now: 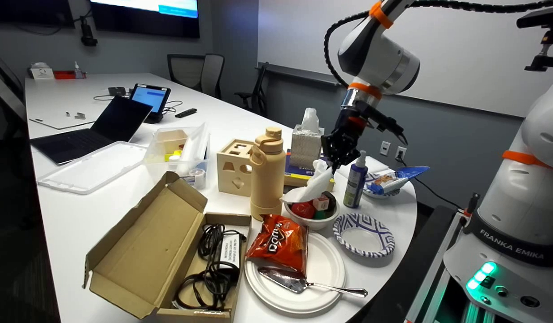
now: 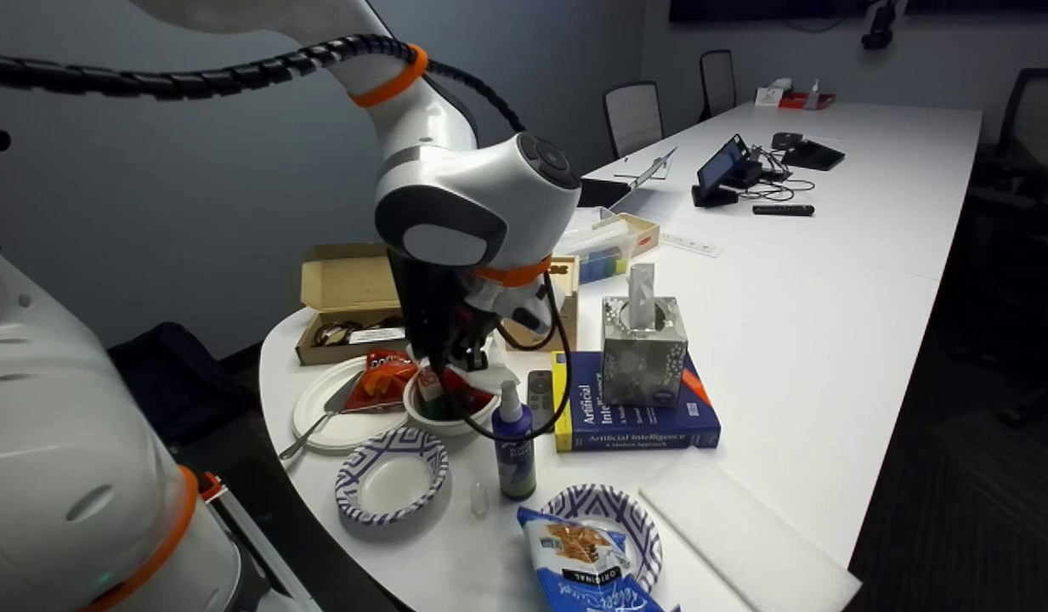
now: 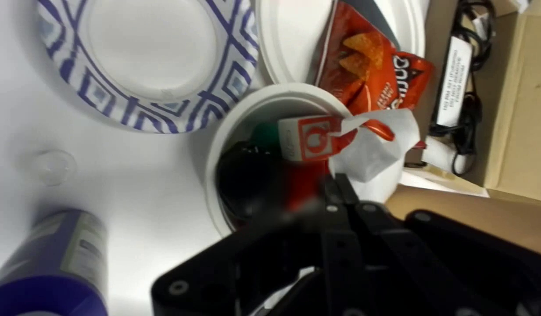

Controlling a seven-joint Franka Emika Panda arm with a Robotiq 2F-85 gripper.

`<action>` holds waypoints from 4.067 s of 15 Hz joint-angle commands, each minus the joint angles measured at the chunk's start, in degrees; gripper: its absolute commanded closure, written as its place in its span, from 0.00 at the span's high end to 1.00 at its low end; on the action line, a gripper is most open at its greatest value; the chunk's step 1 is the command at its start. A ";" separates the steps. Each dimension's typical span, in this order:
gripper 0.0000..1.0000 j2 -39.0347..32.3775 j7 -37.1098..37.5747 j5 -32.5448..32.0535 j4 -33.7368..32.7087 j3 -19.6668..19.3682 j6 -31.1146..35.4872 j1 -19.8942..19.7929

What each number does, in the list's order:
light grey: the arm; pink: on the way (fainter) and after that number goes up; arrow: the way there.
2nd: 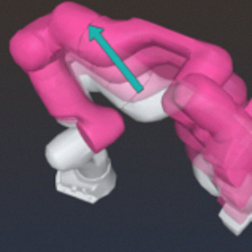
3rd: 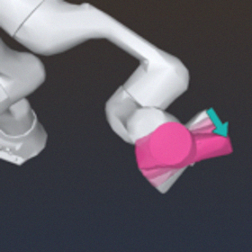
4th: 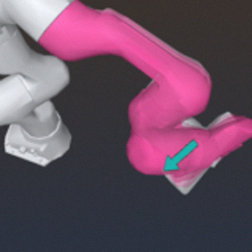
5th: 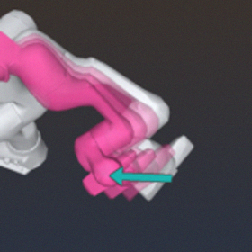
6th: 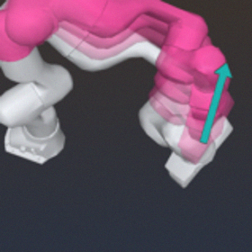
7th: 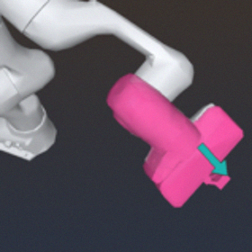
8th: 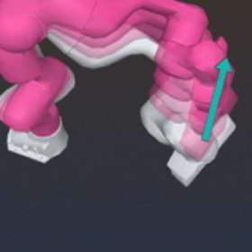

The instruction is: Fold the tissue on top of the bowl with blocks

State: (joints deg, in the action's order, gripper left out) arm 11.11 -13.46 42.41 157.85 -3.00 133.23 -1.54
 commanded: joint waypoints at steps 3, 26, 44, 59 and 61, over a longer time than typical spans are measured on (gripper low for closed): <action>0.00 4.49 24.23 -21.58 -0.18 5.13 -5.85 -4.31; 0.00 -1.34 -5.00 -24.84 -0.39 5.26 9.27 8.91; 0.00 4.72 -28.90 -27.52 -0.63 4.99 -0.01 14.77; 0.00 -2.89 -30.05 -24.64 -0.68 7.08 3.40 15.23; 0.00 -3.90 -28.75 -25.33 -0.67 7.72 3.50 14.80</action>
State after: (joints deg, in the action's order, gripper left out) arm 8.76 -42.33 16.32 157.23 4.05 135.71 13.18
